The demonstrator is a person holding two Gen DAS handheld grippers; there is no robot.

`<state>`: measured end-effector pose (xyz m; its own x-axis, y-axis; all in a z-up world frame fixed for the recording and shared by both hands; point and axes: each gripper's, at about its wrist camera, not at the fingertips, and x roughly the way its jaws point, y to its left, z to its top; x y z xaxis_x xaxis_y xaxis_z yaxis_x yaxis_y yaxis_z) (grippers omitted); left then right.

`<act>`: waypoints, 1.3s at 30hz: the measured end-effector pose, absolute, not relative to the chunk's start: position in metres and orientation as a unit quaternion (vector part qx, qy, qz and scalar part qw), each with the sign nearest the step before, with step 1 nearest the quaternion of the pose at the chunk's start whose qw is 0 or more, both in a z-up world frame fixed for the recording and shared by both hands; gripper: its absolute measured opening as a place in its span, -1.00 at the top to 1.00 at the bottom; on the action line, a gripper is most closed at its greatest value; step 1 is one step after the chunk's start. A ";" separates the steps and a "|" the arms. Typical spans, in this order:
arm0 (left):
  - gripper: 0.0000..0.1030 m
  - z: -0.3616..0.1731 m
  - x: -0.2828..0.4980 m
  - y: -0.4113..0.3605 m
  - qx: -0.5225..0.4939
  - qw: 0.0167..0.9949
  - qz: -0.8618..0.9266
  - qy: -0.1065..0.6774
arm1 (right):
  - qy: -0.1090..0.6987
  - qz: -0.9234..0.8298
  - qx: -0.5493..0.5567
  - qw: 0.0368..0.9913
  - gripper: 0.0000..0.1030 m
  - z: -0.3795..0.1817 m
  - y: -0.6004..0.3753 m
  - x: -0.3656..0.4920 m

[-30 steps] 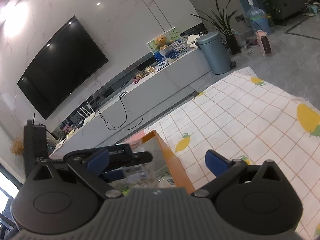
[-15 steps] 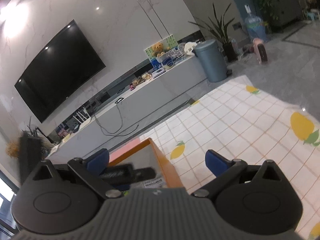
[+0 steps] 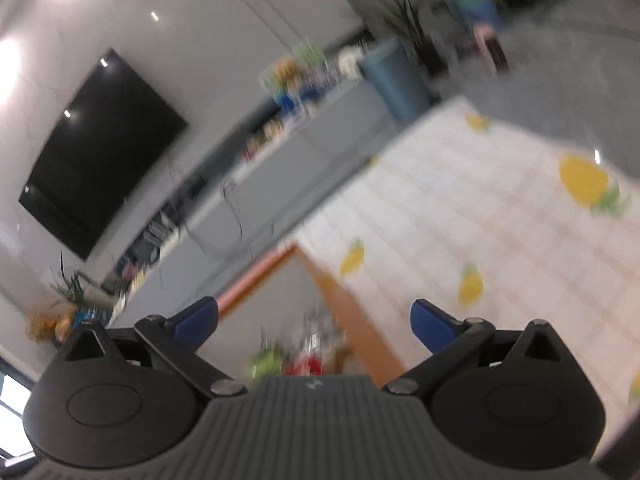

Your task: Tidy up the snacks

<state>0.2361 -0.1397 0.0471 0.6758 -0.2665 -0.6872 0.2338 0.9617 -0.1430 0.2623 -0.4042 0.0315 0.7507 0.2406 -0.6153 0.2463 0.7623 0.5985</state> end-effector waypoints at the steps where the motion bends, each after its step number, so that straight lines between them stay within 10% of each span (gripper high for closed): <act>1: -0.73 0.052 0.229 -0.137 -0.023 0.917 -0.139 0.374 | 0.362 0.005 0.329 0.872 -0.94 0.037 -0.399 0.257; 10: -0.75 0.081 0.167 -0.127 -0.003 0.939 -0.141 0.315 | 0.405 -0.027 0.140 0.903 -0.94 0.071 -0.339 0.185; 23: -0.93 0.068 0.114 -0.139 0.038 0.942 -0.111 0.315 | 0.438 -0.021 0.100 0.893 -0.94 0.065 -0.297 0.100; 39: -0.68 0.051 0.084 -0.130 0.035 0.945 -0.052 0.322 | 0.413 -0.011 0.070 0.908 -0.94 0.076 -0.275 0.083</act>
